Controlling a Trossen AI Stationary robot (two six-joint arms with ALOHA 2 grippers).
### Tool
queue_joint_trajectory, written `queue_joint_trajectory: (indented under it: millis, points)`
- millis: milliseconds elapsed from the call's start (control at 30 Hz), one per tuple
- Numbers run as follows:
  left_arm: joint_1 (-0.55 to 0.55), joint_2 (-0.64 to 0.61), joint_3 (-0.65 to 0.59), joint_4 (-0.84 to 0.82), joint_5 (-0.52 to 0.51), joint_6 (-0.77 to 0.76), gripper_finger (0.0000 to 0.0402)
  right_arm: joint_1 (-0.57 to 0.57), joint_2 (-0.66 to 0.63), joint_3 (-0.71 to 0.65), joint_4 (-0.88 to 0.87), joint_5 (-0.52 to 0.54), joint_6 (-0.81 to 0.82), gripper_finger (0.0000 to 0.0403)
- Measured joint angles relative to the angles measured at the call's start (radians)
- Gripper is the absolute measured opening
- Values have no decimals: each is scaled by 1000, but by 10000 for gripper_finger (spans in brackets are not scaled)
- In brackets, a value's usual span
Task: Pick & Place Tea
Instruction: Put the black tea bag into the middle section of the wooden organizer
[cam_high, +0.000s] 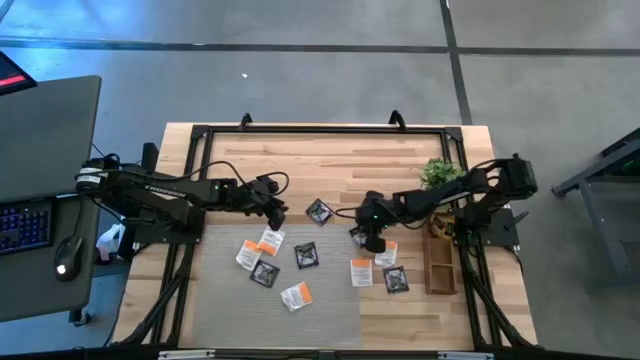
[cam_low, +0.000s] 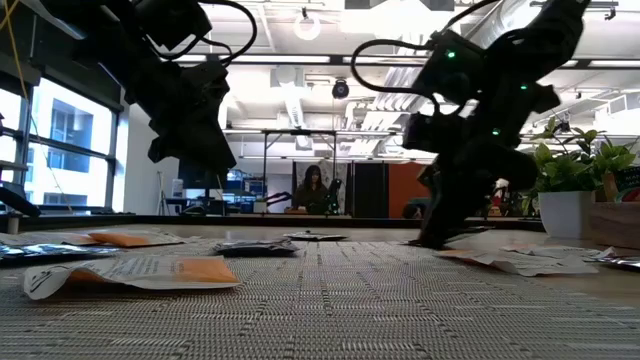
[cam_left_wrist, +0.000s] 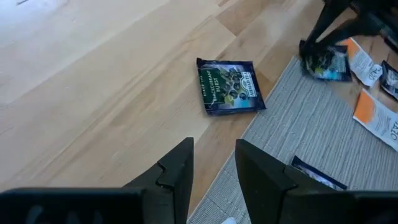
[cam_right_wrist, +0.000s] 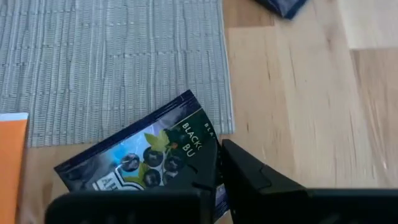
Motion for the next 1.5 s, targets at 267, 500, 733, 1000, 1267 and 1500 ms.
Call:
queue_joint_trajectory:
  millis: [267, 500, 733, 1000, 1267, 1500]
  points:
    - [0, 0, 0, -4, -136, 5, 117, 12, -299, -1, -190, 170, 154, 6]
    - [0, 0, 1, -8, -253, 5, 117, 82, -466, -9, -264, 193, 151, 11]
    - [0, 0, 1, -8, -223, 4, 117, 96, -356, -45, -102, 109, -16, 66]
    - [0, 0, 1, -2, -197, 4, 117, 42, -152, -46, -30, 92, -54, 176]
    - [0, 0, 1, -1, -160, 4, 117, -2, -28, -40, 16, 2, -88, 208]
    - [0, 0, 1, -1, -146, 4, 117, -14, 3, -38, -9, -19, -34, 175]
